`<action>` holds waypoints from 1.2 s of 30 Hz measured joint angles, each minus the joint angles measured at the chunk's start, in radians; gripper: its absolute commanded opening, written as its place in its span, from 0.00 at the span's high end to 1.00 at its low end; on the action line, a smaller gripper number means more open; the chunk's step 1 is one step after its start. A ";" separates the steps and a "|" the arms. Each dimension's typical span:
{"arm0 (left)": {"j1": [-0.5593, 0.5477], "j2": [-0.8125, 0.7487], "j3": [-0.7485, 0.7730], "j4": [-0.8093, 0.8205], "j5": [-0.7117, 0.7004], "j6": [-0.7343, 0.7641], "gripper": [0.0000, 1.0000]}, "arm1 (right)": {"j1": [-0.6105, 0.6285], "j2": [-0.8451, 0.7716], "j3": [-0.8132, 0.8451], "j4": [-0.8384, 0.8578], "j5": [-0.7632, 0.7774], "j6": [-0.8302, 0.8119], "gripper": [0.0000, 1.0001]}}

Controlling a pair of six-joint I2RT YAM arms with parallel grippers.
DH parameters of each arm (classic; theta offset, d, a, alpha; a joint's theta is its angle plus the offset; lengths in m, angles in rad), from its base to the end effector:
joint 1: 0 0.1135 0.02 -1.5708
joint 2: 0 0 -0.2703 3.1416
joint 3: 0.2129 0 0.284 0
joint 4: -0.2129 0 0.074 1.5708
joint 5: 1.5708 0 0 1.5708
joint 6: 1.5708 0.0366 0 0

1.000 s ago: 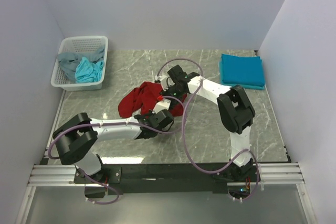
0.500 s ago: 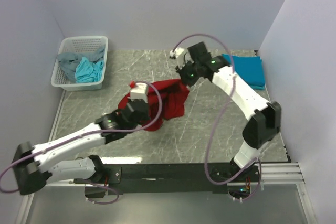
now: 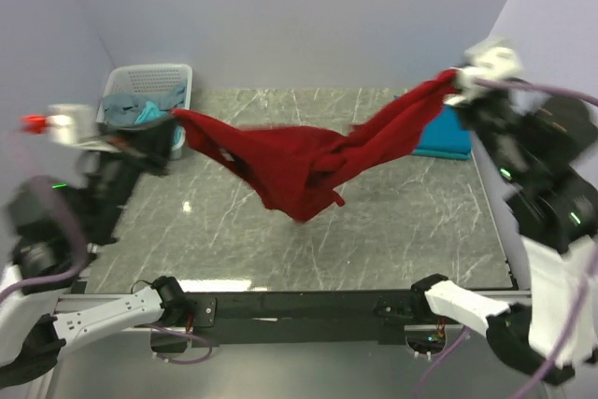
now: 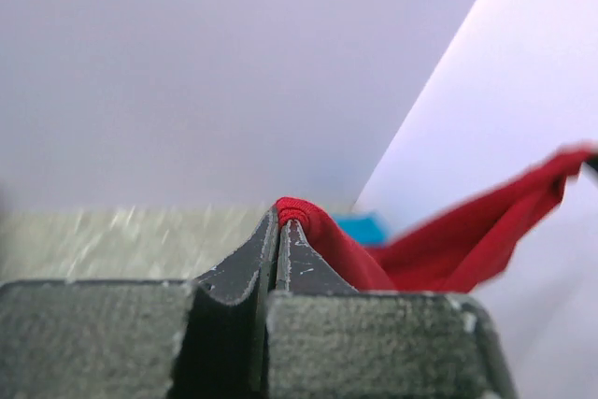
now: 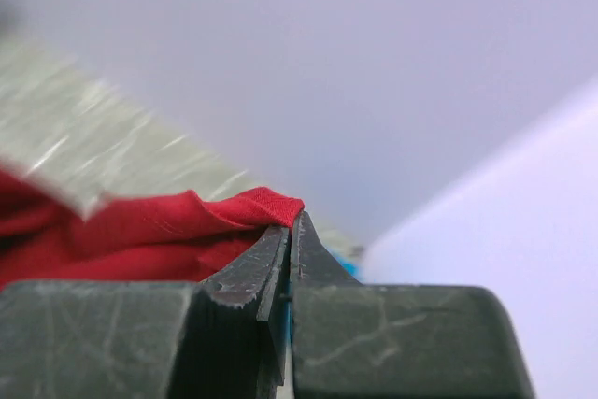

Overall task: Fold and stack the t-shirts
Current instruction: Flatten the tshirt out

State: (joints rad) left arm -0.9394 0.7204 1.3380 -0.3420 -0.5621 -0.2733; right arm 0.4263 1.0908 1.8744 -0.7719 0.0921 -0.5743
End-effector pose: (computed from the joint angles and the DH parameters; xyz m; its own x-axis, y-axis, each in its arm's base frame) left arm 0.0803 -0.0768 0.5300 0.0520 -0.4580 -0.8874 0.4095 0.8202 -0.3994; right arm 0.1470 0.0631 0.5930 0.1871 -0.5091 -0.8401 -0.2696 0.7958 -0.5423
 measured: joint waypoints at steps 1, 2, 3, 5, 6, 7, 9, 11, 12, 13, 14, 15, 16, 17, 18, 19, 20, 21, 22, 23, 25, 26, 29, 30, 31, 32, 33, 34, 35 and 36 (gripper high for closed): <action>0.000 -0.014 0.048 0.001 0.012 0.009 0.99 | -0.039 -0.032 0.018 0.014 0.007 0.001 1.00; 0.000 -0.024 0.087 0.003 0.020 0.018 0.99 | -0.068 -0.064 0.026 0.021 0.012 0.002 1.00; 0.000 -0.034 0.126 0.003 0.028 0.025 0.99 | -0.089 -0.100 0.032 0.030 0.011 0.004 1.00; 0.000 -0.046 0.179 0.004 0.042 0.029 0.99 | -0.127 -0.156 0.043 0.035 0.002 0.011 1.00; 0.000 -0.050 0.195 0.004 0.045 0.031 0.99 | -0.144 -0.177 0.046 0.040 -0.002 0.016 1.00; 0.000 -0.053 0.202 0.004 0.048 0.032 0.99 | -0.160 -0.195 0.048 0.043 -0.005 0.023 1.00; 0.000 -0.053 0.198 0.003 0.050 0.036 0.99 | -0.179 -0.215 0.048 0.050 -0.006 0.033 1.00; 0.000 -0.053 0.163 0.006 0.042 0.047 0.99 | -0.187 -0.219 0.037 0.058 -0.002 0.043 1.00; 0.000 -0.053 0.145 0.006 0.037 0.053 0.99 | -0.189 -0.218 0.022 0.064 -0.001 0.049 1.00; 0.000 -0.048 0.118 0.008 0.018 0.063 0.99 | -0.190 -0.216 -0.002 0.072 0.002 0.053 1.00; 0.000 -0.042 0.100 0.011 0.000 0.072 0.99 | -0.190 -0.209 -0.025 0.073 0.005 0.057 1.00; 0.000 -0.029 0.077 0.020 -0.029 0.085 0.99 | -0.191 -0.198 -0.046 0.077 0.009 0.061 1.00; 0.000 -0.010 0.059 0.031 -0.057 0.099 0.99 | -0.192 -0.179 -0.070 0.083 0.014 0.063 1.00; 0.000 0.016 0.045 0.048 -0.084 0.112 0.99 | -0.192 -0.156 -0.097 0.097 0.018 0.067 1.00; 0.000 0.040 0.037 0.061 -0.100 0.124 0.99 | -0.194 -0.131 -0.121 0.108 0.019 0.072 1.00; 0.002 0.082 0.032 0.075 -0.123 0.138 0.99 | -0.198 -0.106 -0.140 0.115 0.021 0.076 1.00; 0.010 0.118 0.032 0.089 -0.135 0.148 0.99 | -0.203 -0.073 -0.159 0.123 0.021 0.082 1.00; 0.026 0.154 0.034 0.100 -0.140 0.153 0.99 | -0.208 -0.046 -0.173 0.129 0.020 0.087 1.00; 0.047 0.183 0.035 0.105 -0.136 0.153 0.99 | -0.216 -0.013 -0.187 0.140 0.018 0.094 1.00; 0.086 0.229 0.038 0.108 -0.118 0.145 0.99 | -0.224 0.019 -0.203 0.148 0.016 0.102 1.00; 0.216 0.300 0.039 0.098 -0.018 0.095 0.99 | -0.242 0.057 -0.246 0.159 0.011 0.115 1.00; 0.280 0.329 0.035 0.095 0.028 0.065 0.99 | -0.249 0.064 -0.275 0.160 0.005 0.119 1.00; 0.438 0.385 -0.013 0.099 0.154 -0.021 0.99 | -0.268 0.055 -0.379 0.194 -0.010 0.129 1.00; 0.472 0.396 -0.036 0.105 0.191 -0.045 0.99 | -0.270 0.050 -0.420 0.212 -0.013 0.132 1.00; 0.508 0.413 -0.069 0.114 0.247 -0.074 0.99 | -0.272 0.044 -0.460 0.237 -0.018 0.132 1.00; 0.550 0.437 -0.103 0.131 0.304 -0.106 0.99 | -0.274 0.040 -0.509 0.259 -0.024 0.132 1.00; 0.586 0.463 -0.135 0.152 0.359 -0.134 0.98 | -0.274 0.042 -0.552 0.276 -0.029 0.132 0.87; 0.626 0.510 -0.165 0.167 0.414 -0.164 0.76 | -0.274 0.050 -0.600 0.303 -0.032 0.138 0.74; 0.666 0.563 -0.177 0.175 0.463 -0.181 0.64 | -0.275 0.072 -0.640 0.322 -0.032 0.140 0.64; 0.706 0.641 -0.175 0.187 0.520 -0.203 0.56 | -0.275 0.098 -0.661 0.327 -0.032 0.142 0.46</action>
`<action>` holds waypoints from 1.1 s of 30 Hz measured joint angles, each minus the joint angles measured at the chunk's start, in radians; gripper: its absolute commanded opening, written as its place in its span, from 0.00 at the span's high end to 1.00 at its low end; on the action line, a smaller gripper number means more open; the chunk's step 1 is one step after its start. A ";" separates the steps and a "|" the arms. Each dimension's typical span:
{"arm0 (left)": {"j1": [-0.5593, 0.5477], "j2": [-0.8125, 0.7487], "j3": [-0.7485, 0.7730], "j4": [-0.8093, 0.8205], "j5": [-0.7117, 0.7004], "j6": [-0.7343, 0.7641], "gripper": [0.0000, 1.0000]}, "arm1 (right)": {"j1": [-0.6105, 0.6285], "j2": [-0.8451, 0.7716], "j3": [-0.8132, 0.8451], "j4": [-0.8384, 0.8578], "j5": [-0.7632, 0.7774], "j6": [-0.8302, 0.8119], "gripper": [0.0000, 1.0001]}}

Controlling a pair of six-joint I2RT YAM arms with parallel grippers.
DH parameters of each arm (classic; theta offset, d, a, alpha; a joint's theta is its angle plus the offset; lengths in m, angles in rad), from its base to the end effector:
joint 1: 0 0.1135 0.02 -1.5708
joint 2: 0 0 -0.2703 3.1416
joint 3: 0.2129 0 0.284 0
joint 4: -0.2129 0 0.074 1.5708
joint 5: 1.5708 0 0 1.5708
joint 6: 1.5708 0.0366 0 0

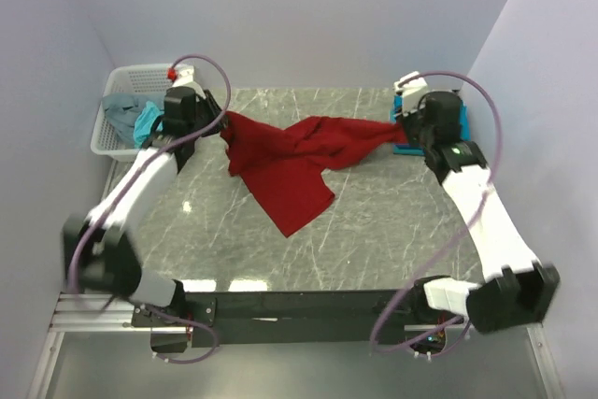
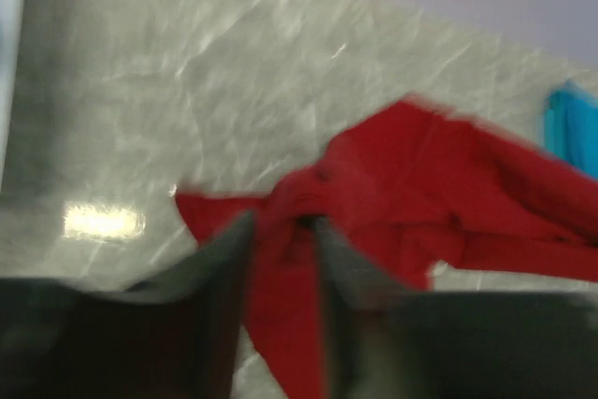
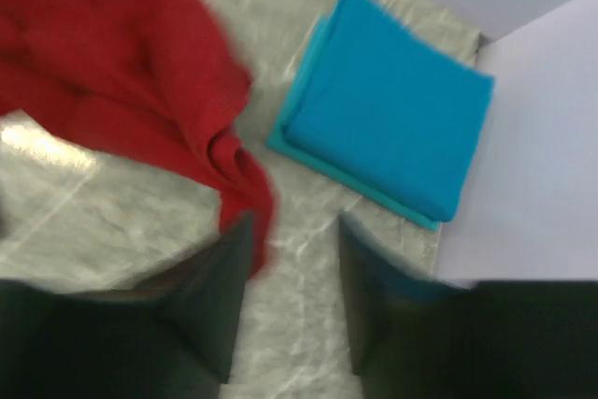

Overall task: Fold and stack the t-shirts
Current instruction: Flatten the tshirt out

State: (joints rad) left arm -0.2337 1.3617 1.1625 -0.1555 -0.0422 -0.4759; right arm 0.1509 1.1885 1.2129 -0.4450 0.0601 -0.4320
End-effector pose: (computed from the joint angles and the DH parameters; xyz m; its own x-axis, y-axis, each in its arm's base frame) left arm 0.3424 -0.0799 0.3434 -0.3887 -0.3780 -0.8403 0.0167 0.9089 -0.4166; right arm 0.2931 0.0423 0.3859 -0.3265 -0.4724 -0.8187 -0.2560 0.8780 -0.4045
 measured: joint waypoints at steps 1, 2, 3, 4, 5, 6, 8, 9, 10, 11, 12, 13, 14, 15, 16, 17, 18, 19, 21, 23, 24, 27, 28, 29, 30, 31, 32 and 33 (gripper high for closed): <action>0.031 0.077 0.008 0.007 0.042 -0.016 0.40 | 0.000 0.042 -0.014 0.006 0.001 0.007 0.40; 0.061 0.168 0.035 -0.006 0.084 -0.027 0.37 | -0.001 0.090 -0.016 0.007 0.003 0.004 0.36; 0.082 0.249 0.069 -0.027 0.112 -0.035 0.34 | -0.002 0.137 -0.016 0.010 0.002 0.006 0.33; 0.101 0.335 0.110 -0.051 0.137 -0.038 0.29 | -0.003 0.177 -0.016 0.010 -0.002 0.008 0.29; 0.110 0.386 0.136 -0.073 0.154 -0.035 0.27 | -0.003 0.206 -0.019 0.007 -0.006 0.011 0.25; 0.113 0.407 0.149 -0.099 0.163 -0.029 0.24 | -0.003 0.217 -0.031 0.008 -0.018 0.012 0.21; 0.109 0.397 0.160 -0.145 0.183 0.000 0.22 | -0.003 0.197 -0.064 0.003 -0.065 0.002 0.18; 0.102 0.372 0.165 -0.164 0.192 0.026 0.20 | -0.003 0.175 -0.081 0.000 -0.105 -0.011 0.16; 0.092 0.340 0.168 -0.174 0.200 0.051 0.20 | -0.003 0.154 -0.093 -0.002 -0.140 -0.021 0.16; 0.076 0.291 0.168 -0.180 0.204 0.084 0.20 | -0.003 0.131 -0.106 -0.003 -0.201 -0.040 0.16; 0.061 0.252 0.167 -0.184 0.210 0.106 0.20 | -0.003 0.111 -0.119 -0.004 -0.257 -0.060 0.16; 0.039 0.198 0.163 -0.182 0.222 0.133 0.20 | -0.003 0.098 -0.133 -0.003 -0.317 -0.080 0.17; 0.010 0.137 0.149 -0.174 0.238 0.165 0.20 | -0.003 0.091 -0.147 -0.008 -0.383 -0.105 0.18; -0.017 0.090 0.134 -0.171 0.257 0.189 0.21 | -0.003 0.093 -0.156 -0.013 -0.444 -0.132 0.20; -0.050 0.048 0.115 -0.163 0.278 0.216 0.21 | -0.003 0.102 -0.161 -0.025 -0.490 -0.155 0.21; -0.090 0.012 0.088 -0.149 0.292 0.247 0.21 | -0.003 0.122 -0.164 -0.045 -0.541 -0.183 0.21; -0.140 -0.019 0.055 -0.142 0.307 0.283 0.21 | -0.003 0.143 -0.167 -0.058 -0.575 -0.204 0.22; -0.202 -0.035 0.019 -0.136 0.312 0.314 0.22 | -0.003 0.165 -0.171 -0.069 -0.600 -0.220 0.22; -0.327 -0.032 -0.058 -0.134 0.301 0.391 0.24 | -0.003 0.198 -0.180 -0.087 -0.626 -0.238 0.22; -0.435 0.006 -0.122 -0.146 0.283 0.449 0.25 | -0.003 0.217 -0.189 -0.100 -0.629 -0.243 0.23; -0.470 0.025 -0.145 -0.155 0.275 0.470 0.25 | -0.003 0.222 -0.190 -0.105 -0.626 -0.242 0.24; -0.557 0.085 -0.202 -0.193 0.217 0.526 0.27 | -0.005 0.237 -0.189 -0.105 -0.615 -0.242 0.27; -0.575 0.102 -0.208 -0.205 0.193 0.539 0.28 | -0.008 0.248 -0.189 -0.107 -0.606 -0.242 0.28; -0.590 0.117 -0.208 -0.212 0.171 0.545 0.29 | -0.012 0.262 -0.187 -0.111 -0.600 -0.240 0.28; -0.602 0.129 -0.207 -0.210 0.154 0.549 0.29 | -0.018 0.282 -0.184 -0.114 -0.594 -0.238 0.29; -0.617 0.145 -0.204 -0.211 0.137 0.554 0.29 | -0.024 0.302 -0.184 -0.117 -0.587 -0.237 0.30; -0.631 0.164 -0.198 -0.214 0.117 0.556 0.30 | -0.031 0.320 -0.183 -0.125 -0.583 -0.234 0.30; -0.642 0.183 -0.193 -0.217 0.102 0.561 0.30 | -0.038 0.337 -0.183 -0.132 -0.579 -0.231 0.30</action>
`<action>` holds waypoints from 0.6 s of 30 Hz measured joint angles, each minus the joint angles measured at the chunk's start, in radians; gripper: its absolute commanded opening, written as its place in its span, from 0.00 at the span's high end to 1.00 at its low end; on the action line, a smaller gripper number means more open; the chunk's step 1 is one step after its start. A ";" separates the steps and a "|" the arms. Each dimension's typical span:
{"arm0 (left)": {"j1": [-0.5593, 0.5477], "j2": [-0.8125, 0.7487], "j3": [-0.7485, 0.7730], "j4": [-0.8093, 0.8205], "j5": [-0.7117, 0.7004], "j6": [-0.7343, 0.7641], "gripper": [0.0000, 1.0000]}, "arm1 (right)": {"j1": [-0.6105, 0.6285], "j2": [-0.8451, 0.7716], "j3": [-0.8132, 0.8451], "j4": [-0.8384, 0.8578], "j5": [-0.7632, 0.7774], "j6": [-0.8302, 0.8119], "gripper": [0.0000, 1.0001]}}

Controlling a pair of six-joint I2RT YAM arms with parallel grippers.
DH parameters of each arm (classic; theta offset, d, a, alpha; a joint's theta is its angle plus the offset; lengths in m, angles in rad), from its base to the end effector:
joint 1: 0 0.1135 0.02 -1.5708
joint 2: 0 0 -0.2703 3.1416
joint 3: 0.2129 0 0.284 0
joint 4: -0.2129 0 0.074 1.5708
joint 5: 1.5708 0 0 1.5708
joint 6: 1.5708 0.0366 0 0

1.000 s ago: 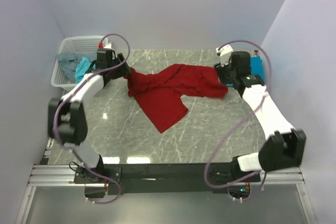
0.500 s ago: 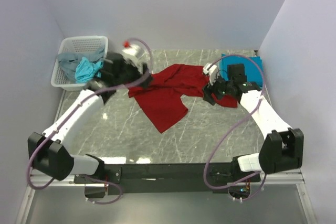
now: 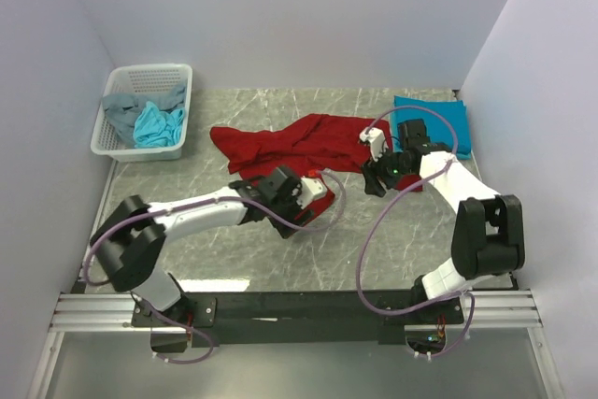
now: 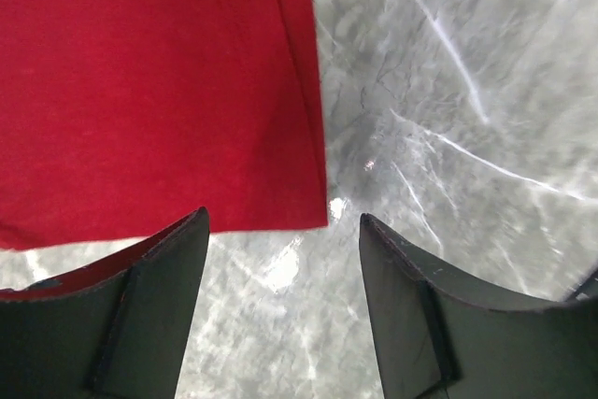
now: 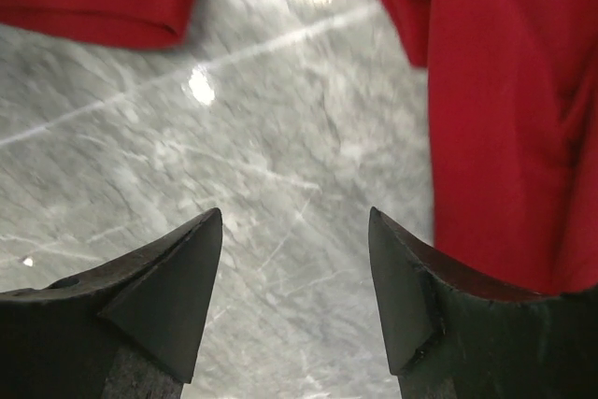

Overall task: Fold and stack the t-shirts
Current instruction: Flatten the tshirt out

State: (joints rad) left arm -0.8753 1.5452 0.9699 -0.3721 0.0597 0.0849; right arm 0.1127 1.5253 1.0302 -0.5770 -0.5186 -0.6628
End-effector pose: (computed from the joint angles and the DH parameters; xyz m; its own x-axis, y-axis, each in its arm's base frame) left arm 0.2182 -0.2649 0.1933 -0.4515 0.6731 -0.5858 0.8300 0.5578 0.0012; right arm 0.3269 0.0553 0.2115 -0.4828 -0.5925 -0.6449 -0.7996 0.5985 0.0488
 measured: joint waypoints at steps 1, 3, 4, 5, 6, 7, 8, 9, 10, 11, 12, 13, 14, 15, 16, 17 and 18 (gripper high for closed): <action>-0.016 0.025 0.008 -0.004 -0.019 0.001 0.30 | -0.008 0.014 0.000 -0.007 0.004 0.004 0.30; -0.045 0.077 0.017 -0.013 -0.055 0.001 0.31 | -0.023 0.027 0.000 -0.019 0.006 0.009 0.30; -0.054 0.092 0.018 -0.016 -0.067 0.001 0.33 | -0.029 0.027 0.000 -0.025 0.005 0.011 0.30; -0.064 0.109 0.018 -0.022 -0.078 0.001 0.34 | -0.034 0.027 0.000 -0.026 0.005 0.012 0.30; -0.071 0.122 0.018 -0.031 -0.088 0.001 0.38 | -0.038 0.027 0.000 -0.027 0.005 0.012 0.30; -0.075 0.132 0.019 -0.039 -0.097 0.000 0.40 | -0.040 0.027 0.000 -0.027 0.005 0.014 0.30; -0.077 0.139 0.022 -0.048 -0.111 -0.001 0.43 | -0.042 0.027 0.000 -0.029 0.008 0.015 0.30; -0.076 0.148 0.028 -0.058 -0.120 -0.002 0.47 | -0.042 0.027 0.000 -0.029 0.013 0.015 0.31; -0.076 0.157 0.038 -0.064 -0.135 -0.004 0.50 | -0.042 0.027 0.000 -0.025 0.018 0.015 0.31; -0.076 0.168 0.050 -0.071 -0.144 -0.005 0.52 | -0.042 0.027 -0.002 -0.020 0.024 0.015 0.31; -0.075 0.179 0.062 -0.076 -0.152 -0.004 0.58 | -0.042 0.027 -0.007 -0.010 0.036 0.015 0.31; -0.074 0.187 0.072 -0.080 -0.155 -0.008 0.62 | -0.042 0.027 -0.012 -0.002 0.047 0.014 0.31; -0.074 0.196 0.083 -0.085 -0.156 -0.010 0.67 | -0.042 0.027 -0.019 0.009 0.060 0.014 0.31; -0.074 0.202 0.090 -0.091 -0.155 -0.011 0.74 | -0.042 0.029 -0.027 0.015 0.074 0.014 0.31; -0.075 0.208 0.098 -0.098 -0.155 -0.014 0.79 | -0.042 0.032 -0.031 0.020 0.090 0.014 0.31; -0.075 0.212 0.103 -0.105 -0.154 -0.015 0.83 | -0.042 0.037 -0.032 0.024 0.104 0.015 0.32; -0.075 0.215 0.106 -0.111 -0.154 -0.016 1.00 | -0.042 0.046 -0.032 0.032 0.118 0.016 0.32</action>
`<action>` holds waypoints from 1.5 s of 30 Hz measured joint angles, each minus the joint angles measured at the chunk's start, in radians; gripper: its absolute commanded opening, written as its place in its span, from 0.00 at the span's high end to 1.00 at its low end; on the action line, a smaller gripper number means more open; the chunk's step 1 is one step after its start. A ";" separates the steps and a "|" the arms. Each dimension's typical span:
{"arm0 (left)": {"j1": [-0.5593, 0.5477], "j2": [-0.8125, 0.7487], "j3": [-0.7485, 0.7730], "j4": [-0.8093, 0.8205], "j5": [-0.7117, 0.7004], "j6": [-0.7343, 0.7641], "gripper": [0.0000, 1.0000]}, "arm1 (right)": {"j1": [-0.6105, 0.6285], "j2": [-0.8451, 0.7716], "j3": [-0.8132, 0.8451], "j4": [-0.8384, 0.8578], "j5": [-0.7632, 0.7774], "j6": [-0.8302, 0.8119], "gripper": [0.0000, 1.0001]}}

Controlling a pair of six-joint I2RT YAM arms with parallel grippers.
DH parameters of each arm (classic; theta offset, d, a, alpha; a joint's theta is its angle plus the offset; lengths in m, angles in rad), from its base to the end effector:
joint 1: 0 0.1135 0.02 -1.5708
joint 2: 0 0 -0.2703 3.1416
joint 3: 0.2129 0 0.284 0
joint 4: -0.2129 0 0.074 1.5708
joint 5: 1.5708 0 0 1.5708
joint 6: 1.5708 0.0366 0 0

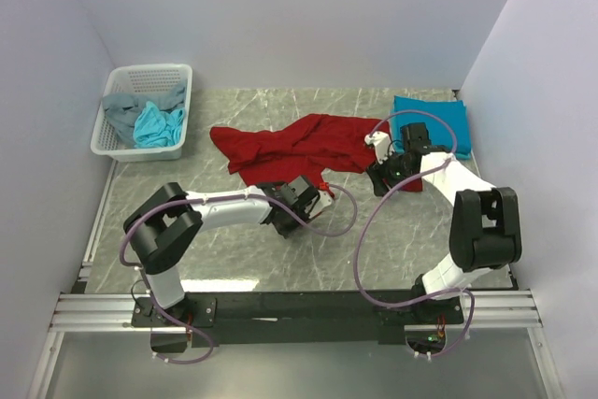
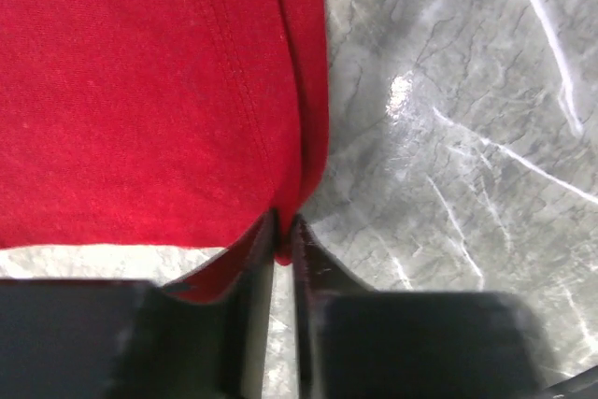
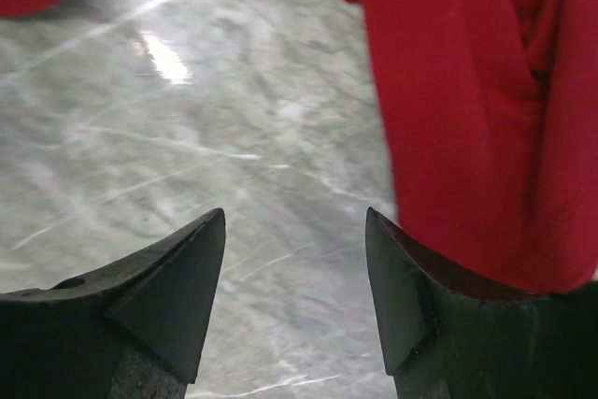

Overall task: Fold and stack the t-shirts
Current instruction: Flatten the tshirt out

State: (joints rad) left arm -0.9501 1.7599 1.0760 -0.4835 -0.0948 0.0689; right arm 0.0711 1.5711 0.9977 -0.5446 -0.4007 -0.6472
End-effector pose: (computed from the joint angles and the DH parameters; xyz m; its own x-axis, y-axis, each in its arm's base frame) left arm 0.2164 -0.2967 0.1485 -0.4794 0.7884 -0.3856 0.8232 0.5563 0.1139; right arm 0.3311 0.0379 0.1868 -0.5735 -0.5974 -0.5605 -0.7288 0.6845 0.0160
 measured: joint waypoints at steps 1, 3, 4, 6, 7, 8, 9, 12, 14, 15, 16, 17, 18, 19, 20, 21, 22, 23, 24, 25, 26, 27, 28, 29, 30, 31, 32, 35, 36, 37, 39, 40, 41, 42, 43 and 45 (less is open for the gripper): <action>0.000 0.000 0.001 -0.003 0.000 -0.004 1.00 | 0.000 0.010 0.000 0.011 0.016 0.003 0.33; 0.000 -0.002 0.002 -0.009 -0.004 0.000 1.00 | 0.000 0.031 0.000 0.030 0.047 0.011 0.34; 0.000 -0.004 0.002 -0.012 -0.007 0.001 1.00 | 0.000 0.041 0.000 0.039 0.067 0.018 0.34; 0.000 -0.018 0.001 -0.015 -0.012 0.001 1.00 | 0.000 0.060 0.000 0.057 0.105 0.029 0.35; 0.000 -0.032 -0.001 -0.014 -0.018 0.002 1.00 | 0.000 0.066 0.000 0.066 0.122 0.035 0.35; 0.000 -0.049 -0.004 -0.014 -0.024 0.002 1.00 | 0.000 0.069 0.000 0.076 0.140 0.041 0.36; 0.000 -0.064 -0.006 -0.014 -0.030 0.002 1.00 | 0.000 0.073 0.000 0.086 0.156 0.047 0.36; 0.002 -0.128 -0.012 -0.010 -0.055 0.003 1.00 | 0.005 0.094 0.000 0.116 0.212 0.068 0.40; 0.005 -0.169 -0.017 -0.003 -0.072 0.004 1.00 | 0.008 0.116 0.002 0.132 0.247 0.080 0.49; 0.007 -0.188 -0.020 0.001 -0.082 0.005 1.00 | 0.011 0.130 0.004 0.137 0.264 0.085 0.53; 0.011 -0.210 -0.025 0.009 -0.091 0.007 1.00 | 0.013 0.143 0.007 0.137 0.280 0.094 0.59; 0.013 -0.229 -0.029 0.012 -0.102 0.009 1.00 | 0.016 0.153 0.013 0.136 0.288 0.102 0.62; 0.016 -0.253 -0.038 0.018 -0.114 0.010 1.00 | 0.020 0.163 0.025 0.134 0.302 0.109 0.64; 0.019 -0.275 -0.047 0.026 -0.126 0.015 1.00 | 0.024 0.175 0.039 0.133 0.311 0.112 0.74; 0.022 -0.298 -0.056 0.032 -0.140 0.017 1.00 | 0.027 0.185 0.049 0.133 0.316 0.116 0.81; 0.025 -0.322 -0.066 0.038 -0.153 0.018 1.00 | 0.031 0.193 0.058 0.134 0.325 0.122 0.88; 0.029 -0.344 -0.076 0.046 -0.167 0.019 1.00 | 0.034 0.200 0.066 0.132 0.331 0.126 0.94; 0.035 -0.371 -0.086 0.055 -0.181 0.021 1.00 | 0.036 0.202 0.072 0.127 0.338 0.130 1.00; 0.038 -0.389 -0.090 0.061 -0.192 0.021 1.00 | 0.036 0.201 0.077 0.119 0.341 0.133 1.00; 0.044 -0.413 -0.097 0.071 -0.205 0.021 1.00 | 0.037 0.194 0.080 0.112 0.343 0.141 1.00; 0.048 -0.435 -0.104 0.081 -0.219 0.021 1.00 | 0.038 0.179 0.082 0.106 0.344 0.144 1.00; 0.054 -0.467 -0.114 0.096 -0.235 0.022 1.00 | 0.038 0.152 0.082 0.098 0.344 0.148 1.00; 0.059 -0.503 -0.124 0.109 -0.256 0.022 1.00 | 0.038 0.121 0.083 0.084 0.338 0.149 1.00; 0.062 -0.538 -0.130 0.119 -0.274 0.023 1.00 | 0.038 0.071 0.086 0.064 0.328 0.150 1.00; 0.064 -0.581 -0.134 0.126 -0.301 0.024 1.00 | 0.038 0.011 0.100 0.038 0.317 0.150 1.00; 0.066 -0.620 -0.132 0.132 -0.326 0.026 1.00 | 0.038 -0.040 0.119 0.020 0.304 0.148 1.00; 0.066 -0.666 -0.126 0.139 -0.354 0.027 1.00 | 0.038 -0.105 0.156 -0.008 0.289 0.146 1.00; 0.067 -0.804 -0.063 0.156 -0.415 0.043 1.00 | 0.038 -0.282 0.308 -0.047 0.249 0.133 1.00; 0.067 -0.845 -0.032 0.168 -0.426 0.047 1.00 | 0.038 -0.334 0.359 -0.050 0.237 0.129 1.00; 0.067 -0.886 0.011 0.183 -0.435 0.050 1.00 | 0.038 -0.381 0.405 -0.055 0.228 0.126 1.00; 0.067 -0.952 0.095 0.224 -0.443 0.050 0.99 | 0.039 -0.469 0.490 -0.059 0.216 0.123 1.00; 0.067 -0.980 0.145 0.242 -0.441 0.050 0.99 | 0.040 -0.512 0.523 -0.060 0.213 0.122 1.00; 0.067 -1.003 0.195 0.262 -0.436 0.050 1.00 | 0.040 -0.547 0.550 -0.064 0.209 0.122 1.00; 0.067 -1.027 0.252 0.277 -0.425 0.047 0.99 | 0.040 -0.581 0.574 -0.066 0.205 0.123 1.00; 0.067 -1.040 0.291 0.290 -0.417 0.045 0.99 | 0.040 -0.604 0.588 -0.068 0.203 0.123 1.00; 0.067 -1.058 0.375 0.318 -0.398 0.042 1.00 | 0.040 -0.661 0.626 -0.080 0.196 0.127 1.00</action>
State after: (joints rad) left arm -0.8829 0.7017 1.4513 -0.1654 -0.4927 0.1108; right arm 0.1116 0.9100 1.6241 -0.6250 -0.2047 -0.5201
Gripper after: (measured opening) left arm 0.015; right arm 0.007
